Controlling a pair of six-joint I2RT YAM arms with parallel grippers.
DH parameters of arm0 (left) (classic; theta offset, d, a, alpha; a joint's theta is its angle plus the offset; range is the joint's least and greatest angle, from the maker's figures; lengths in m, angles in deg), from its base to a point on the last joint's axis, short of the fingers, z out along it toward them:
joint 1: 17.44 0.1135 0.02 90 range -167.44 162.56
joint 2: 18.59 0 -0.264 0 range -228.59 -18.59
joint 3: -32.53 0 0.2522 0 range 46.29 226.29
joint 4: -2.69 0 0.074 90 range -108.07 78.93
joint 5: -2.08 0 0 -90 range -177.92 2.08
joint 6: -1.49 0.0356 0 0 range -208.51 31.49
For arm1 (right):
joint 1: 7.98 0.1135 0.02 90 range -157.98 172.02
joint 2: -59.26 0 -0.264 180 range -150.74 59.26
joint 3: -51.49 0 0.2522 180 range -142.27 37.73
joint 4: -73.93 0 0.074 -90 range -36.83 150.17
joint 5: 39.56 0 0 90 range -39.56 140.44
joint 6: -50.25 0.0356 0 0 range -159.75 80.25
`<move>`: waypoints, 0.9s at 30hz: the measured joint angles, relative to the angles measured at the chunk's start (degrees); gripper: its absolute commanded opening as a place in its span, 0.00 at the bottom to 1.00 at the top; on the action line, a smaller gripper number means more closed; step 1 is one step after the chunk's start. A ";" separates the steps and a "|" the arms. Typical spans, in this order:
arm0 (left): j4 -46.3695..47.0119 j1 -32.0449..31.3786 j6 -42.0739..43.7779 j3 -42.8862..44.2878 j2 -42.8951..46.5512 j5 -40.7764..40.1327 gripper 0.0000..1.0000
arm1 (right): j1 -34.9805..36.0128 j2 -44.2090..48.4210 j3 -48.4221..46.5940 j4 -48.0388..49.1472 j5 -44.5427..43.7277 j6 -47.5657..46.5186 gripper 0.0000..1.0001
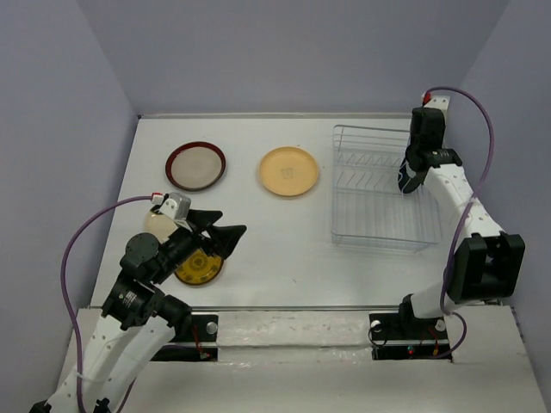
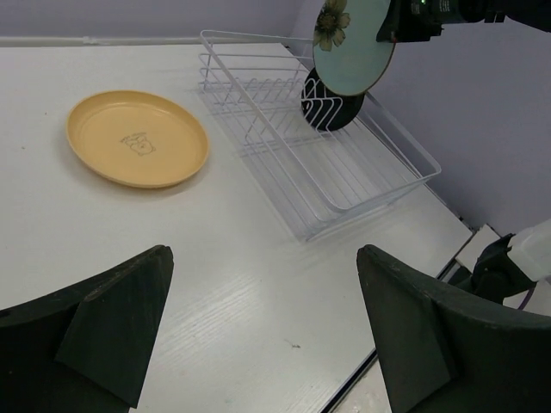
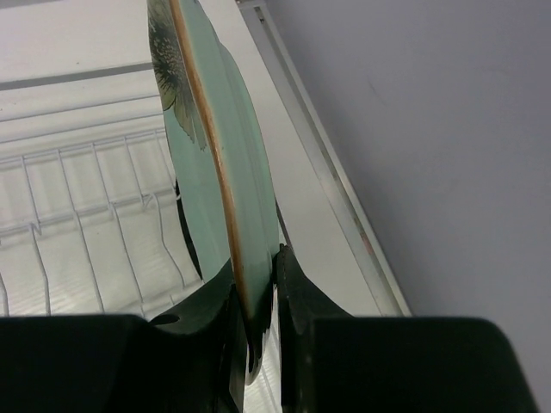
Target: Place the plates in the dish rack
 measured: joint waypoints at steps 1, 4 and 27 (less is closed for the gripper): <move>0.02 -0.24 0.00 0.00 0.00 -0.11 0.99 | 0.00 -0.02 0.28 0.00 0.46 0.26 0.07; 0.00 -0.55 0.00 0.00 0.00 -0.42 0.99 | 0.00 -0.04 1.60 0.09 1.44 1.38 0.07; -0.66 -0.17 0.02 0.00 -9.60 -2.80 0.99 | 0.00 0.28 5.53 1.20 6.91 11.58 0.95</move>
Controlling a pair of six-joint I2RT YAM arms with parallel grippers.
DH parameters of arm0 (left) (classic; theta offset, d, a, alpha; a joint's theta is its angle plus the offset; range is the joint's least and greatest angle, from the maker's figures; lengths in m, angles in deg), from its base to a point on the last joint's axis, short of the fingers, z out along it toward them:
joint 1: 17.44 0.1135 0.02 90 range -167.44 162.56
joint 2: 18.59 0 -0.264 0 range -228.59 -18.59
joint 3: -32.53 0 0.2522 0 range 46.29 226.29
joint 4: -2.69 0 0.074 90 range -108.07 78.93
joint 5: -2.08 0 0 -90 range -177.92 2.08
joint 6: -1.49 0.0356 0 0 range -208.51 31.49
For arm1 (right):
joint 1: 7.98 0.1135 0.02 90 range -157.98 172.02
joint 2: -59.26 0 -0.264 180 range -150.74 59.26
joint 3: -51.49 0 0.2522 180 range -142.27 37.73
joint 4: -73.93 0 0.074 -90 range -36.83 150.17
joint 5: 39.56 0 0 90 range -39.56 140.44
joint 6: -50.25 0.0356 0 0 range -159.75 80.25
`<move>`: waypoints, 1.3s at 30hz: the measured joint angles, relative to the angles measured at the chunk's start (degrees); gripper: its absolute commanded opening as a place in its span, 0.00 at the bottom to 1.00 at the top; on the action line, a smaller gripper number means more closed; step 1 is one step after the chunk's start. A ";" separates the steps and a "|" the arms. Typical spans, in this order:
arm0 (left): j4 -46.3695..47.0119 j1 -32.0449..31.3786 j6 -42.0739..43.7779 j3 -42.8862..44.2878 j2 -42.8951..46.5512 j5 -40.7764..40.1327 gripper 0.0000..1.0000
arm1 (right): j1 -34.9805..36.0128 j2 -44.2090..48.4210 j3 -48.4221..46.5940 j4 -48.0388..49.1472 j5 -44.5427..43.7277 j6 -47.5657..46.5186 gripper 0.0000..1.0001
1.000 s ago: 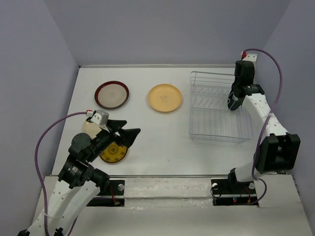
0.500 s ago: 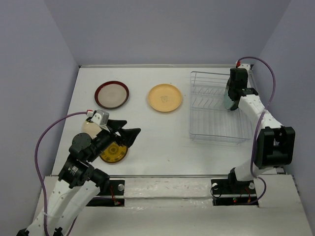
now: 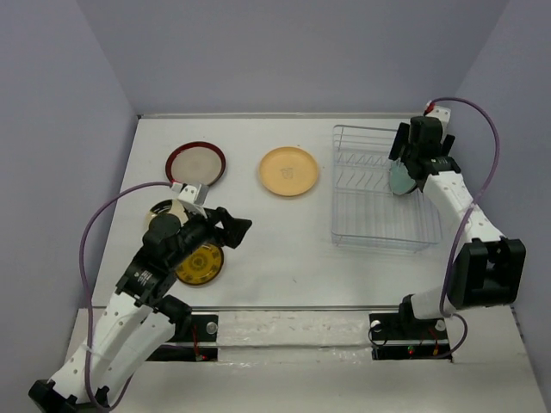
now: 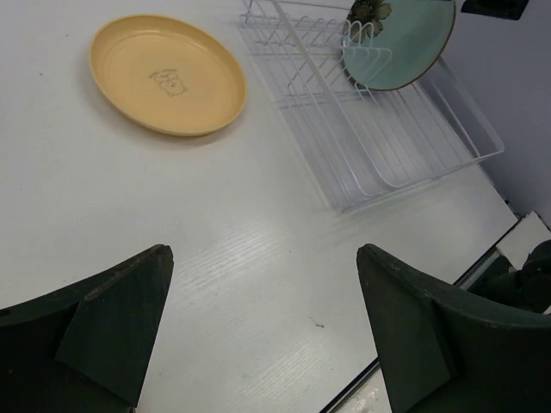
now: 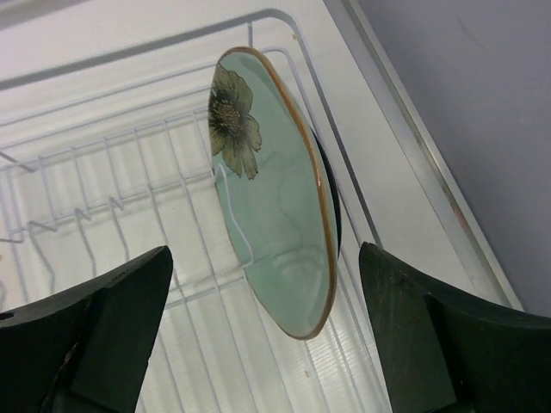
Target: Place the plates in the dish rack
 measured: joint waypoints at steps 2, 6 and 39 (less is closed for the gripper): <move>-0.17 0.13 0.00 0.00 -1.57 -0.83 0.99 | 0.00 2.71 0.02 -0.63 1.88 1.88 0.95; -0.31 1.25 0.00 0.04 -6.27 -2.36 0.99 | 0.00 11.52 1.88 0.15 9.33 5.66 0.95; 12.41 39.39 -13.42 21.00 -63.10 -11.56 0.84 | 25.64 45.83 39.43 26.14 53.96 22.80 0.93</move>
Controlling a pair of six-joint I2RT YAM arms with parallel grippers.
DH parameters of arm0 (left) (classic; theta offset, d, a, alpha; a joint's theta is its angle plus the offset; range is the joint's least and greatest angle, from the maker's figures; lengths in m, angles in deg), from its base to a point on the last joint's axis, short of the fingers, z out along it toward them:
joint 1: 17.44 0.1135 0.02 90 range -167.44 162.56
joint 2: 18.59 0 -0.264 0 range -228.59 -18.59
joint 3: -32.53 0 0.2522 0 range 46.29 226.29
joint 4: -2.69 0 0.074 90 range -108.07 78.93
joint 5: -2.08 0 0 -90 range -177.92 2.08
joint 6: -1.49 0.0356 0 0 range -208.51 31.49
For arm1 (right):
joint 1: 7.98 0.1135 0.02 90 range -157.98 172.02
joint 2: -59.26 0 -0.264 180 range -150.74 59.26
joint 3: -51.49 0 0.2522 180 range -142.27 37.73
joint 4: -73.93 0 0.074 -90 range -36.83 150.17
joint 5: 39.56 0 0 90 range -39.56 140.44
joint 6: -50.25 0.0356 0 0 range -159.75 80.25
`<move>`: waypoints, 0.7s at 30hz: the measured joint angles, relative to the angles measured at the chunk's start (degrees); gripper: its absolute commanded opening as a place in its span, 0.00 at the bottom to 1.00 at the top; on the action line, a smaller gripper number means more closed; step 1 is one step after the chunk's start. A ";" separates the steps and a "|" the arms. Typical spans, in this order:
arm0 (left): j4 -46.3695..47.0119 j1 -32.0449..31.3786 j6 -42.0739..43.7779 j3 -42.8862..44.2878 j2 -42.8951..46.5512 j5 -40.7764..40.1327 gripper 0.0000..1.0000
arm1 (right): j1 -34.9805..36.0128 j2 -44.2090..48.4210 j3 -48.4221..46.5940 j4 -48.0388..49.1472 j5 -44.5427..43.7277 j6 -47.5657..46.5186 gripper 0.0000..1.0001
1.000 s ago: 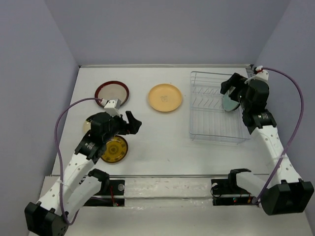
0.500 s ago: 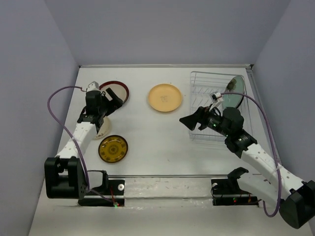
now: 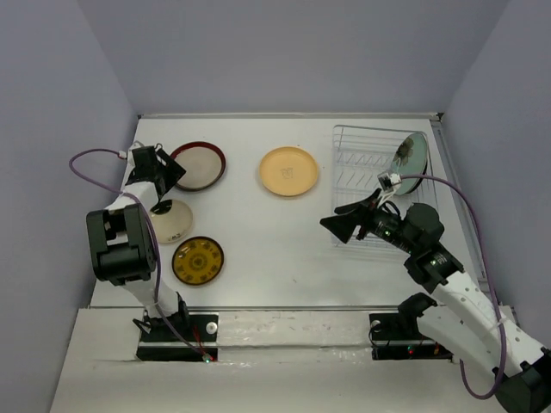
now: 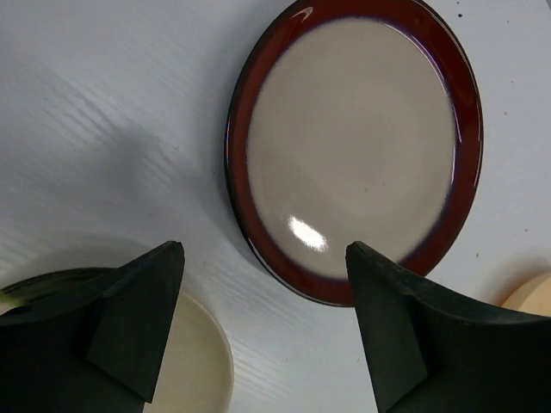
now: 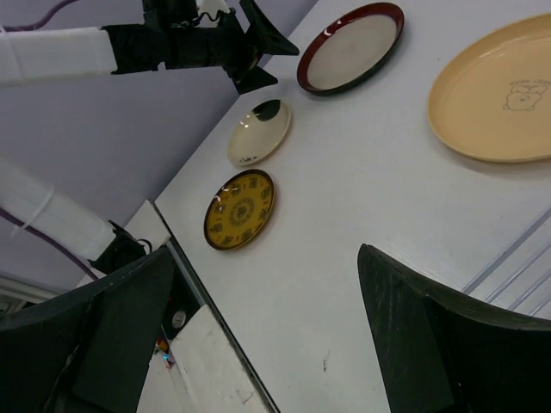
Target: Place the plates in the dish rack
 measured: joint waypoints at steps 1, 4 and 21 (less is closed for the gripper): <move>0.39 0.09 0.00 1.31 -2.10 0.31 0.83 | 0.00 0.13 0.02 -0.15 0.37 -0.07 0.93; 0.76 0.09 0.04 4.02 -6.78 0.83 0.80 | 0.00 0.17 0.02 -0.72 1.46 -0.11 0.93; 4.83 1.22 -1.55 10.21 -18.25 3.39 0.06 | 0.00 -5.27 0.02 -1.25 2.93 -1.60 0.92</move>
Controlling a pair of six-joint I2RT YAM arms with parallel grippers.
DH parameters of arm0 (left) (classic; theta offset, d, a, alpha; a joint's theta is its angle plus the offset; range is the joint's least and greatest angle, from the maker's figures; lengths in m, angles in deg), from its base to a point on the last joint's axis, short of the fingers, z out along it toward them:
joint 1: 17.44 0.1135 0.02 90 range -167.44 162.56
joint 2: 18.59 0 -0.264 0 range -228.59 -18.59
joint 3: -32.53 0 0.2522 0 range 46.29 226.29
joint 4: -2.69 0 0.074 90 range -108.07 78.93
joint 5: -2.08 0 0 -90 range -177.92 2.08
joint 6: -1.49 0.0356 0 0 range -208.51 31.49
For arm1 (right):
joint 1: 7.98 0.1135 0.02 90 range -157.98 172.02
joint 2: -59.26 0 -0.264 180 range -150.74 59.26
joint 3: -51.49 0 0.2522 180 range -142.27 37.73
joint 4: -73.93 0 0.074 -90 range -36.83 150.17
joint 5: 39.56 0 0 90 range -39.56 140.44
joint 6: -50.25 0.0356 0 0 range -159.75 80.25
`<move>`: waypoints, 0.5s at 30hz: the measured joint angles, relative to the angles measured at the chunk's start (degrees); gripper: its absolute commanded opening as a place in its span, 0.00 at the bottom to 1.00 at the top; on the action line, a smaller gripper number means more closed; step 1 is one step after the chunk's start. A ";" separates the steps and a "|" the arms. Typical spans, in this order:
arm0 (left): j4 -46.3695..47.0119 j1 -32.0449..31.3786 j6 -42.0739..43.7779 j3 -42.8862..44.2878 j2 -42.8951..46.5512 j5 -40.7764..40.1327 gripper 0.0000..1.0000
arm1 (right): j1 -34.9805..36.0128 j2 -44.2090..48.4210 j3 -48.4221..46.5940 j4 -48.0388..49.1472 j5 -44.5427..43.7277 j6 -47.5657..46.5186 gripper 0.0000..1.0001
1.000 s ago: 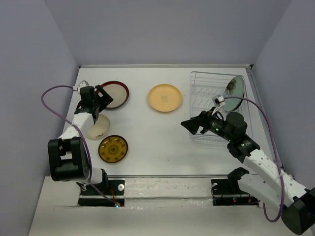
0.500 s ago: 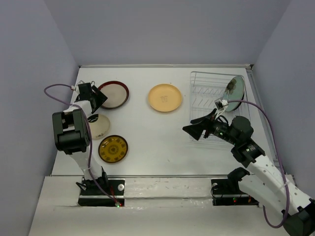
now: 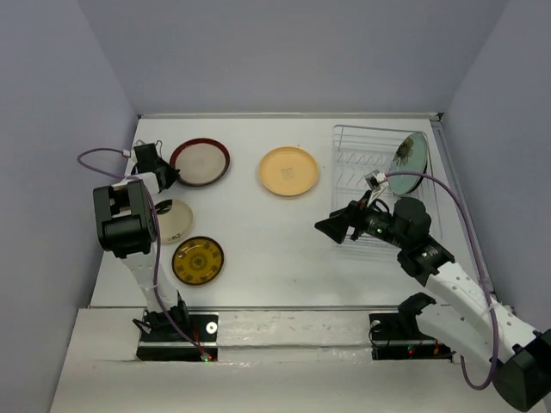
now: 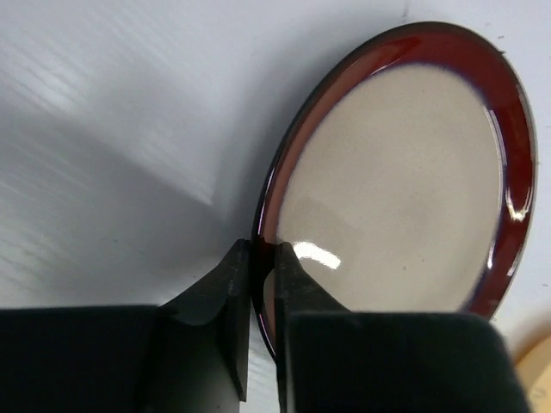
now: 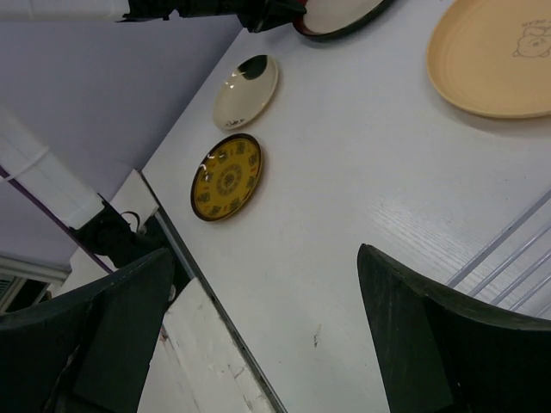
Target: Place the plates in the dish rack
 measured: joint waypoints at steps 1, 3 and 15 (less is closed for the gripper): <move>0.74 0.24 -0.70 0.00 0.00 0.79 0.06 | 0.00 -0.13 0.00 0.00 -0.02 0.00 0.93; 2.82 0.66 -1.81 0.00 0.04 2.60 0.06 | 0.00 -0.94 -0.17 0.02 -0.02 0.00 0.94; 5.18 0.72 -3.34 -7.41 9.86 7.63 0.06 | 0.00 -9.70 -6.01 -0.04 -0.46 -0.04 0.98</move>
